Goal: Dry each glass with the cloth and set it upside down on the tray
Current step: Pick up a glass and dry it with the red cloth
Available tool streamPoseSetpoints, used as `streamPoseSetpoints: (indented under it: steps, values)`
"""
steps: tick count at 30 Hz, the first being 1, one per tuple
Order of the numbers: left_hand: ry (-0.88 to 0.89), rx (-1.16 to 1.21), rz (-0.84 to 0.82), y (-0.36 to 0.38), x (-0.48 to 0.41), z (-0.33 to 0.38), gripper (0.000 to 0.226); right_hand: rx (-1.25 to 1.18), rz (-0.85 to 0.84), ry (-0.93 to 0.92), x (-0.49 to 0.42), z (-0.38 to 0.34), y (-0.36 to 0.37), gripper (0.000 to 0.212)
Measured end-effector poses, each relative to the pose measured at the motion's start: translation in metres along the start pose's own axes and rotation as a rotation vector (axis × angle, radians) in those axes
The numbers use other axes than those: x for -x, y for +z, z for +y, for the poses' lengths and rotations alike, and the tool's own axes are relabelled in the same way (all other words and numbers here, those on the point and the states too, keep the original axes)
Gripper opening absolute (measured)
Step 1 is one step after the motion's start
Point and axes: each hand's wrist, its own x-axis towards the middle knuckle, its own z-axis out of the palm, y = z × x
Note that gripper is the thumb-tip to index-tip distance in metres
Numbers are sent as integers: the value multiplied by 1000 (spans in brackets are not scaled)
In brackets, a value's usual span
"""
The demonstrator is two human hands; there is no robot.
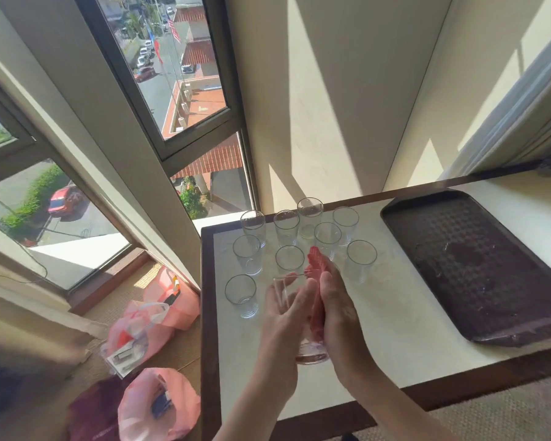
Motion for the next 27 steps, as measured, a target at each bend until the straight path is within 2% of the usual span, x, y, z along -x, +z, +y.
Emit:
streamPoseSetpoints:
  steps: [2, 4, 6, 7, 9, 13, 15, 17, 20, 22, 24, 27]
  values:
    - [9, -3, -16, -1, -1, 0, 71, 41, 9, -4, 1, -3, 2, 56]
    - [-5, 21, -27, -1, -1, 2, 70, 317, 74, -131, 13, -5, 10, 60]
    - [-6, 65, 45, -2, -1, 0, 74, 654, 140, -331, 25, -3, 15, 57]
    - [-3, 85, 88, -2, -1, -2, 80, 716, 140, -388, 28, 2, 13, 54]
    - [-19, 90, 138, -2, 1, -6, 86, 650, 83, -374, 27, 6, 6, 53]
    - [-68, 66, 114, 3, 9, -10, 67, 252, 21, -66, 10, 7, -6, 49]
    - [-50, -13, 134, 5, 10, -10, 79, 160, 29, 7, 8, 6, -6, 47]
    - [-37, -10, 117, 5, 12, -8, 81, 275, 47, -71, 23, 4, 0, 47]
    - [-19, 55, 144, 0, 11, -11, 72, 656, 96, -363, 44, 11, 5, 58]
    - [-25, 90, 172, 0, 14, -12, 68, 696, 85, -427, 45, 15, 2, 57]
    - [-62, 74, 139, 2, 18, -12, 69, 598, 58, -355, 39, 15, -2, 57]
    - [-66, -7, 129, 3, 21, -13, 74, 317, 27, -87, 27, 17, -5, 55]
